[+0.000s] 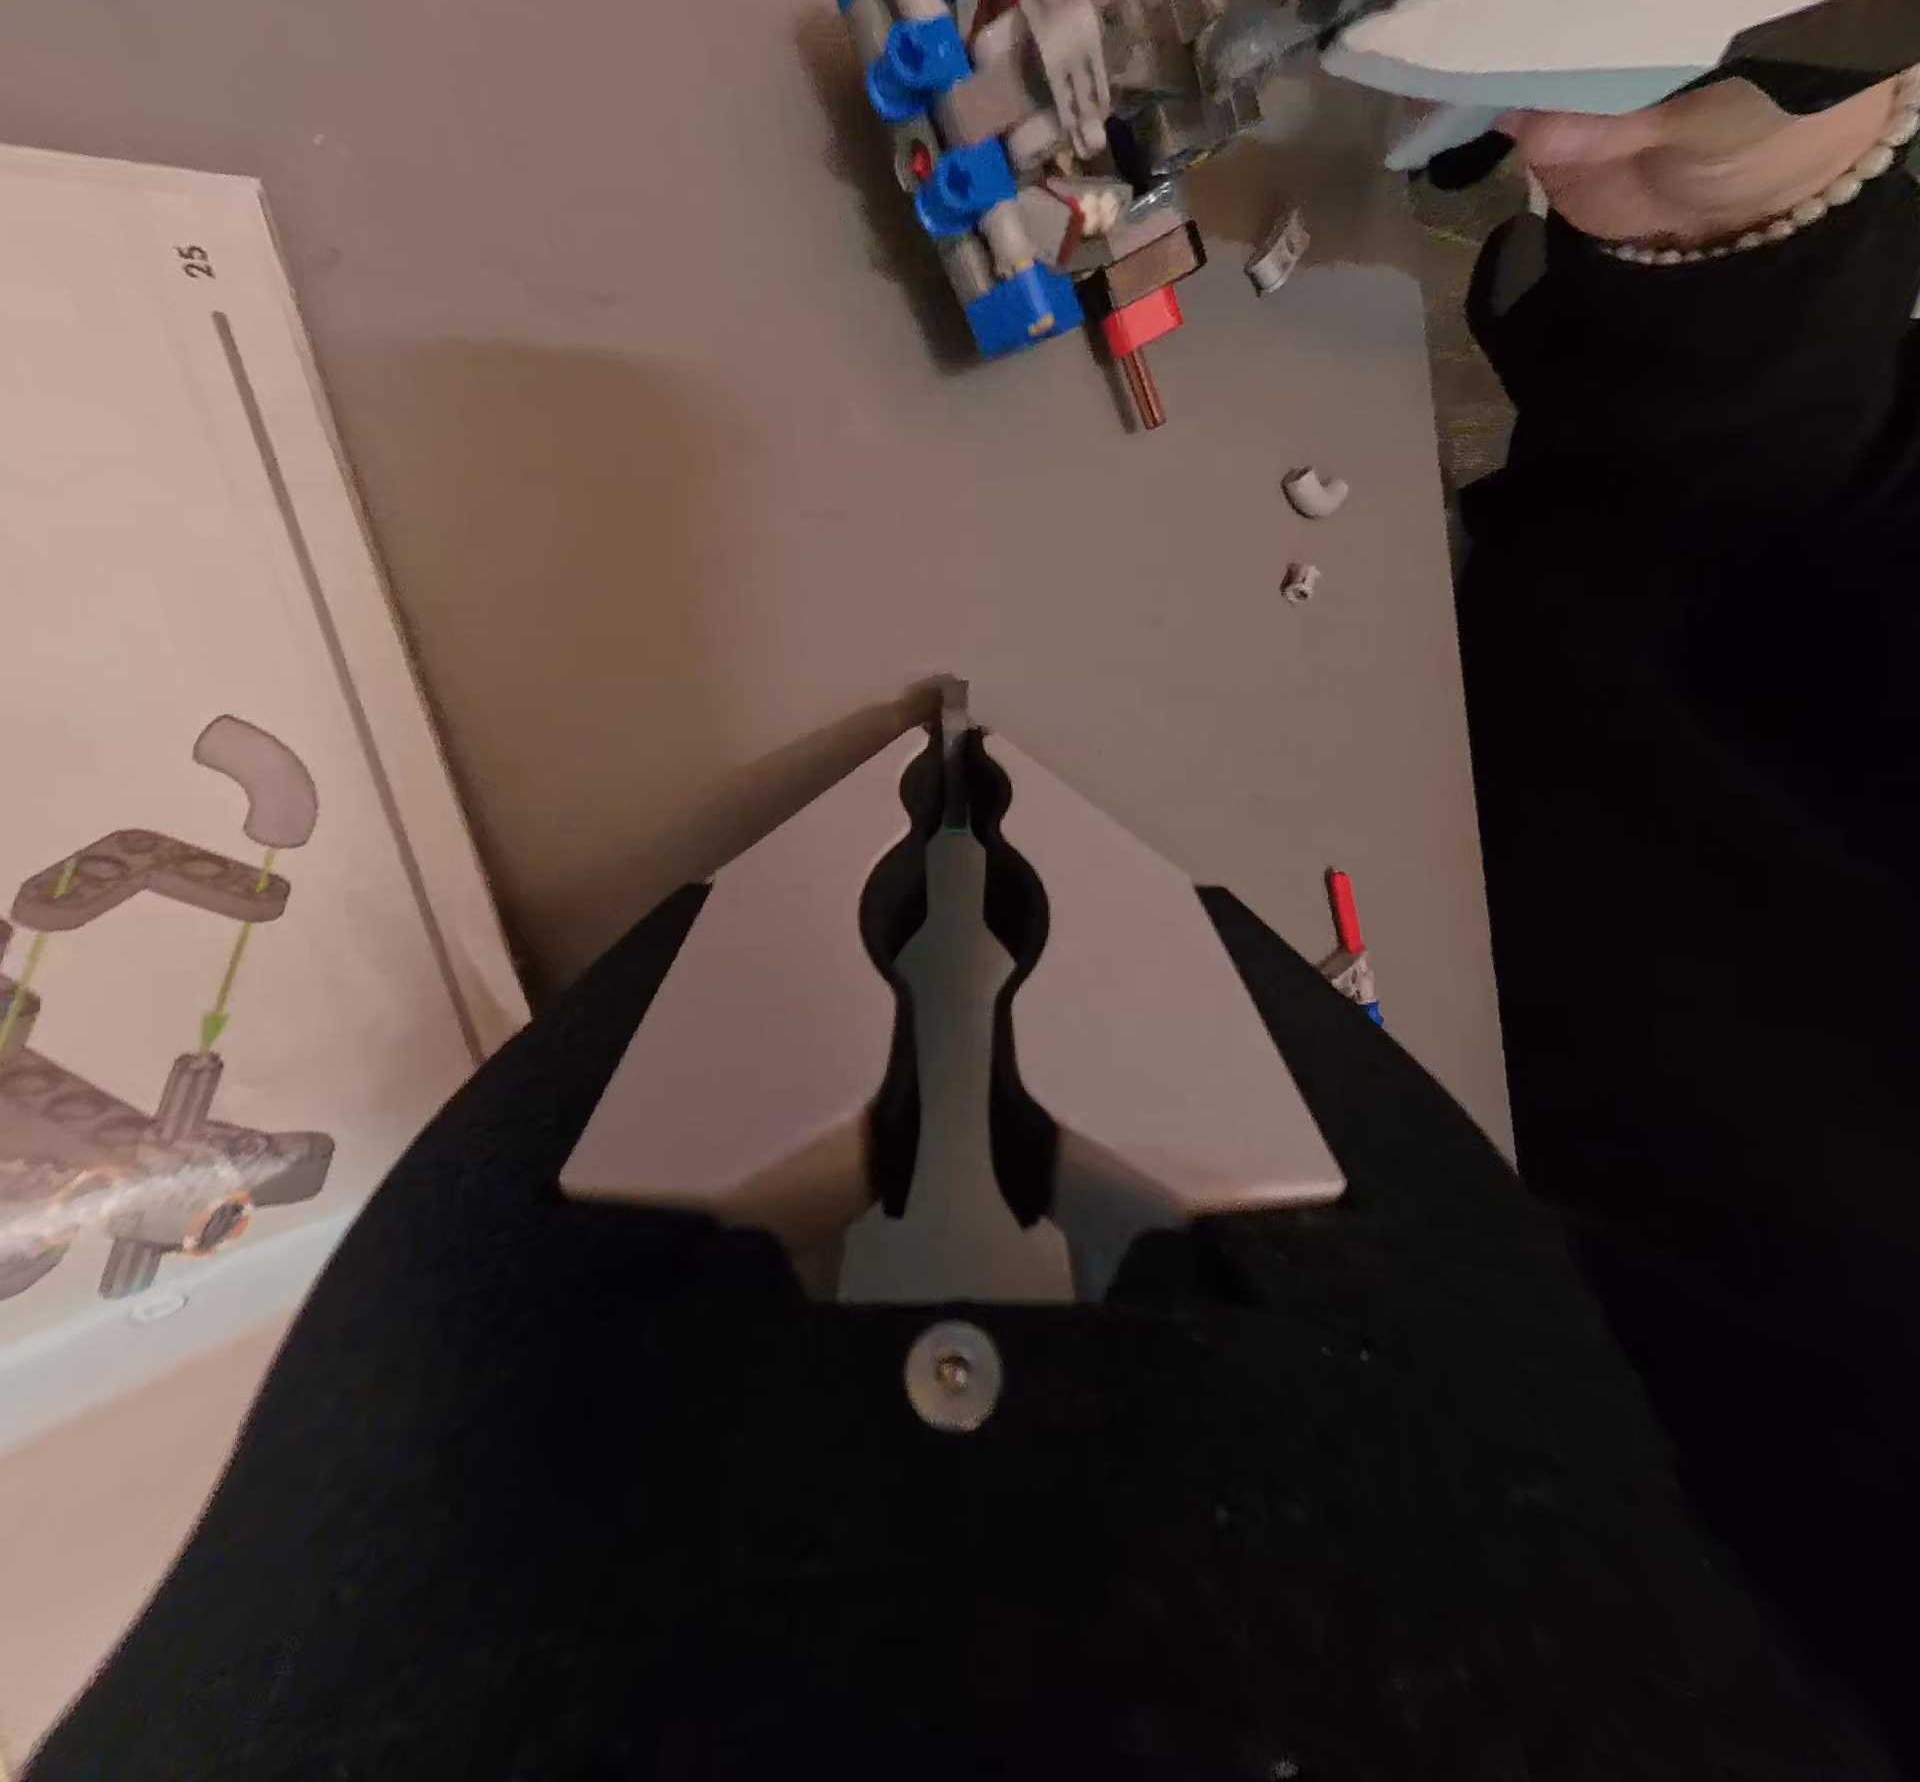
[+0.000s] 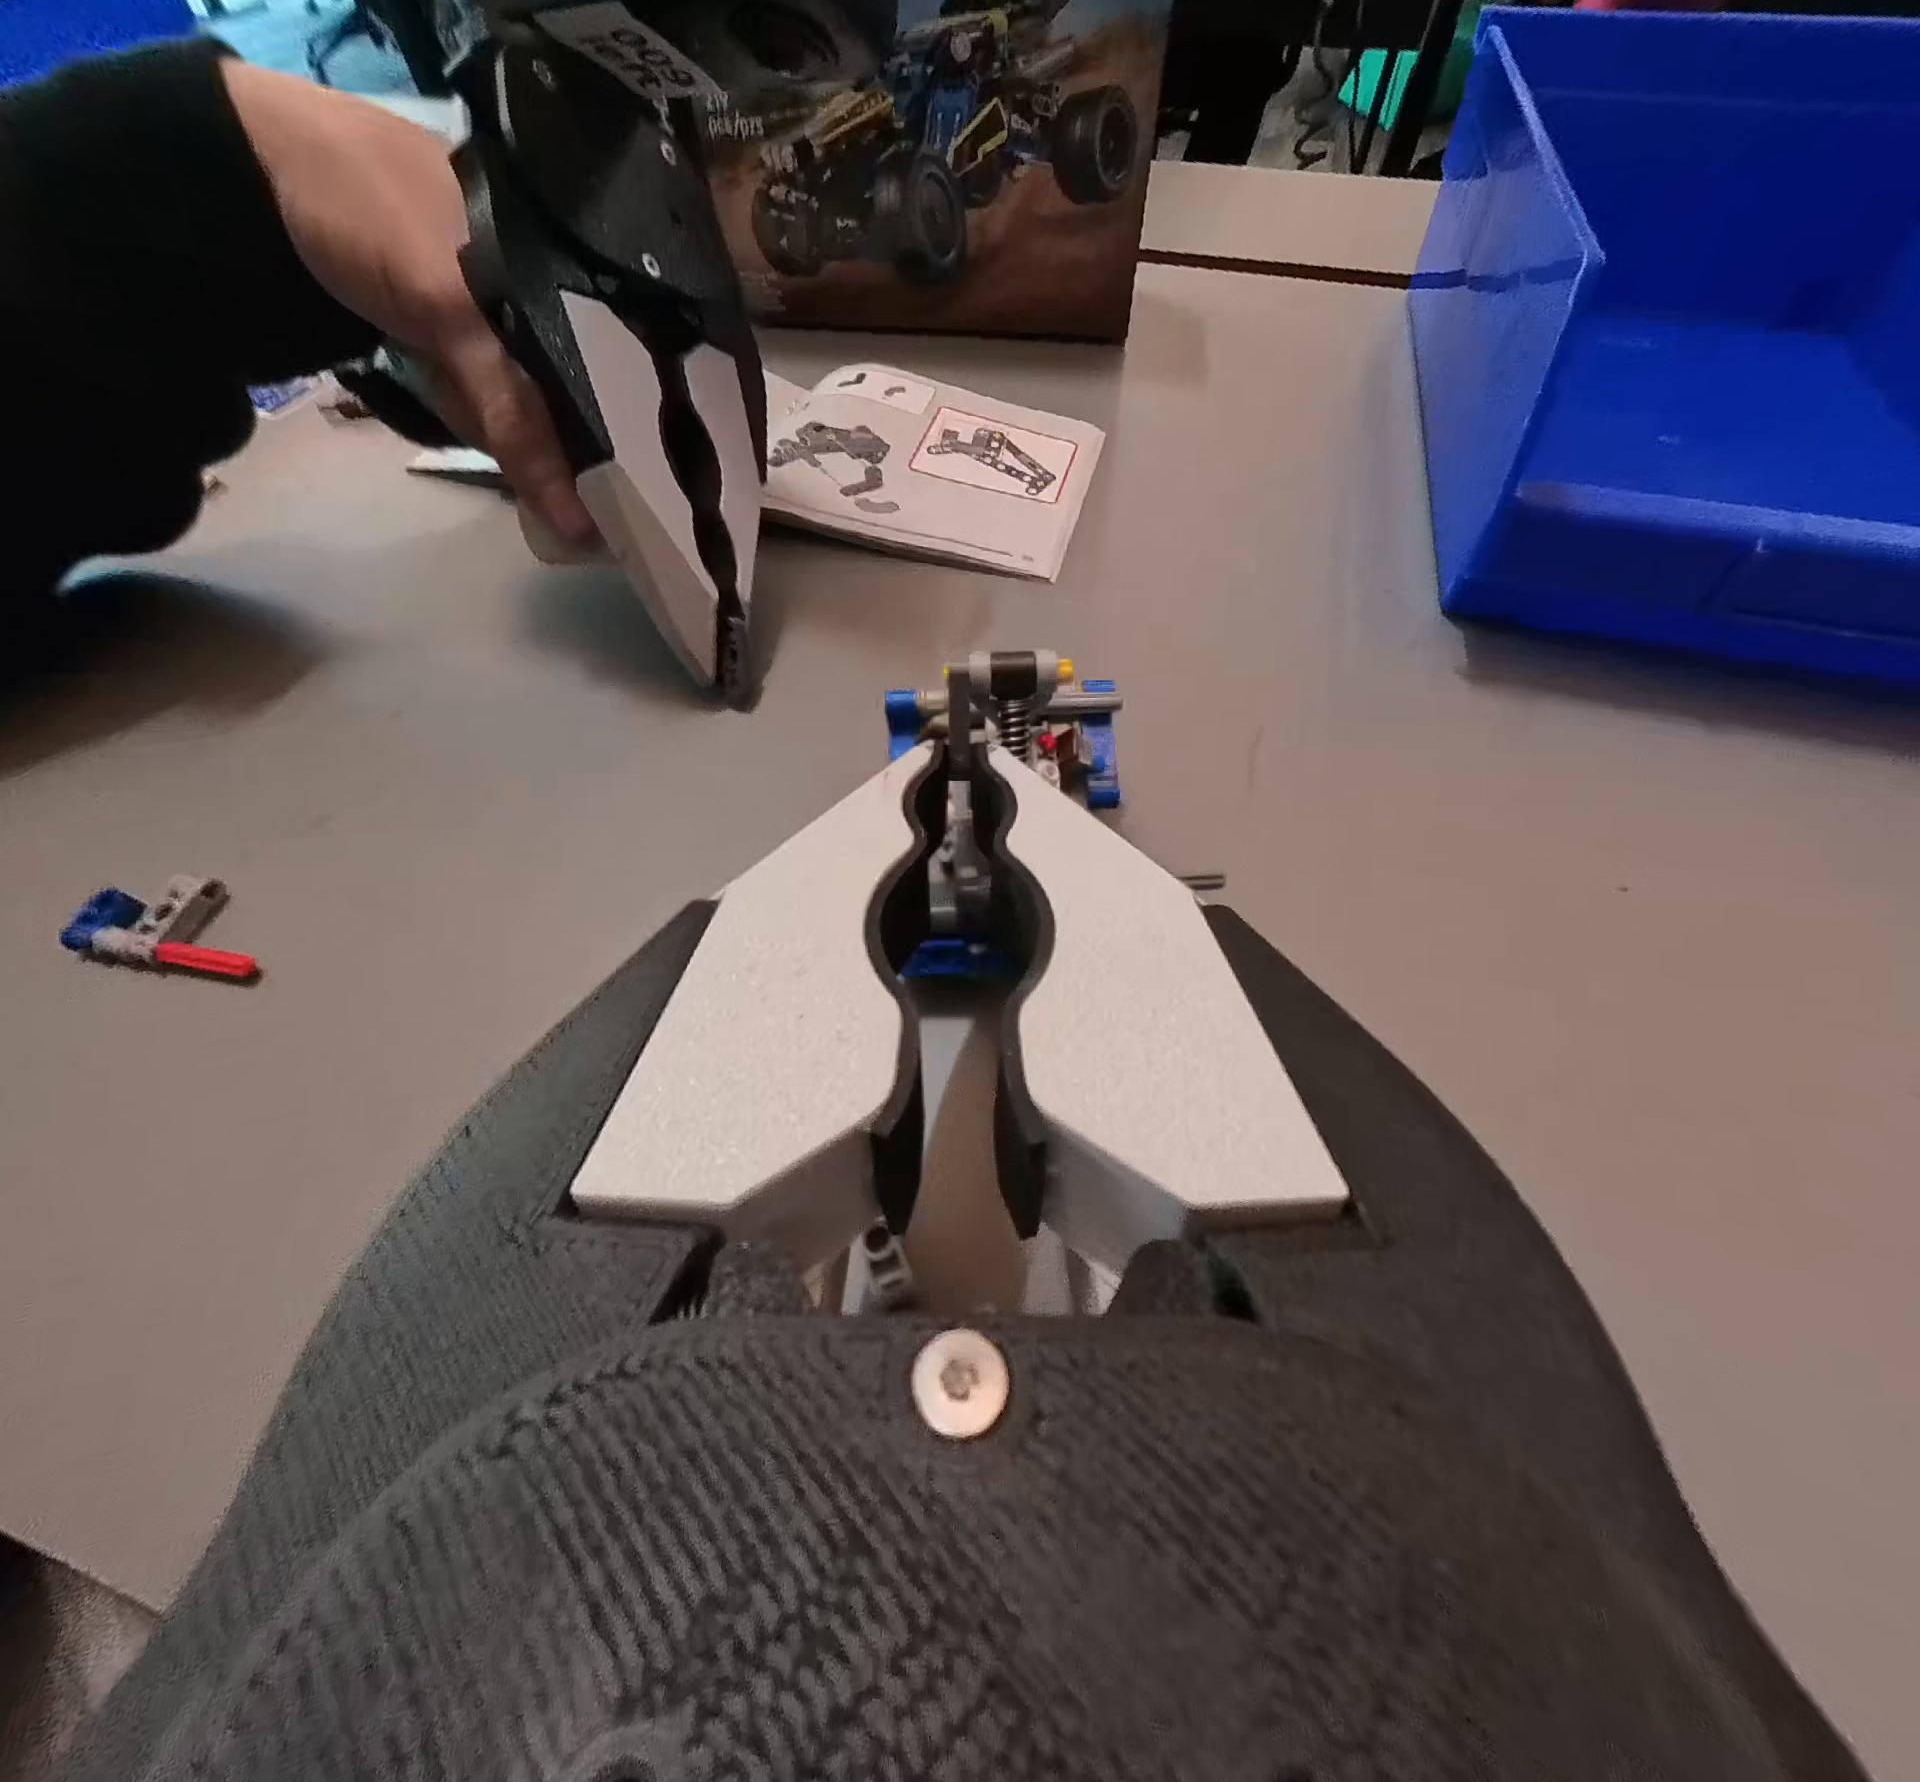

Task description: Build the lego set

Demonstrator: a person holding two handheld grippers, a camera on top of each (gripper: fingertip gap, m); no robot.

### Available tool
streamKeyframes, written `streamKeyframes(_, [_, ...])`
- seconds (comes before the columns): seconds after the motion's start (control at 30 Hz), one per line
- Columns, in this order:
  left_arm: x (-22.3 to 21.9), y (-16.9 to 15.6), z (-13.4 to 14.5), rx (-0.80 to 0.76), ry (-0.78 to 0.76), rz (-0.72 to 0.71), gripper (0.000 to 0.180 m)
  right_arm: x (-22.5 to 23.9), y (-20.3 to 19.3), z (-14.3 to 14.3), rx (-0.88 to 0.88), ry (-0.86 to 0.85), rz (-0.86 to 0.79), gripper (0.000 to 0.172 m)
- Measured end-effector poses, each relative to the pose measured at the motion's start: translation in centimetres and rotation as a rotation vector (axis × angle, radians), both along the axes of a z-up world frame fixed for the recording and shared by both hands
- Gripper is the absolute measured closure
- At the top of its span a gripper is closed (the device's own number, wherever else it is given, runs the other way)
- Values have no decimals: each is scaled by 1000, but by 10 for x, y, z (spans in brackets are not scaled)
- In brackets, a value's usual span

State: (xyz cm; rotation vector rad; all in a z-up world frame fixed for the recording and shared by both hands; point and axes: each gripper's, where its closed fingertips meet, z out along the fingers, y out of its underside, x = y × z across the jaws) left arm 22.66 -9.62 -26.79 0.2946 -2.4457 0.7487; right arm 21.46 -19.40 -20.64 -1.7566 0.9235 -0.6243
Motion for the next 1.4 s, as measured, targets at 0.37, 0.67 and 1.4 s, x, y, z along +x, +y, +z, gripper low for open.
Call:
streamKeyframes(0.37, [-5,9,0,24,8,-42,180,3,2,-5,-8,39,156,172])
streamKeyframes(0.67, [-5,13,0,3,55,-45,180,1,7,-5,120,107,205,171])
streamKeyframes(1.4, [-17,46,1,16,201,-112,180,-11,17,-3,49,42,299,172])
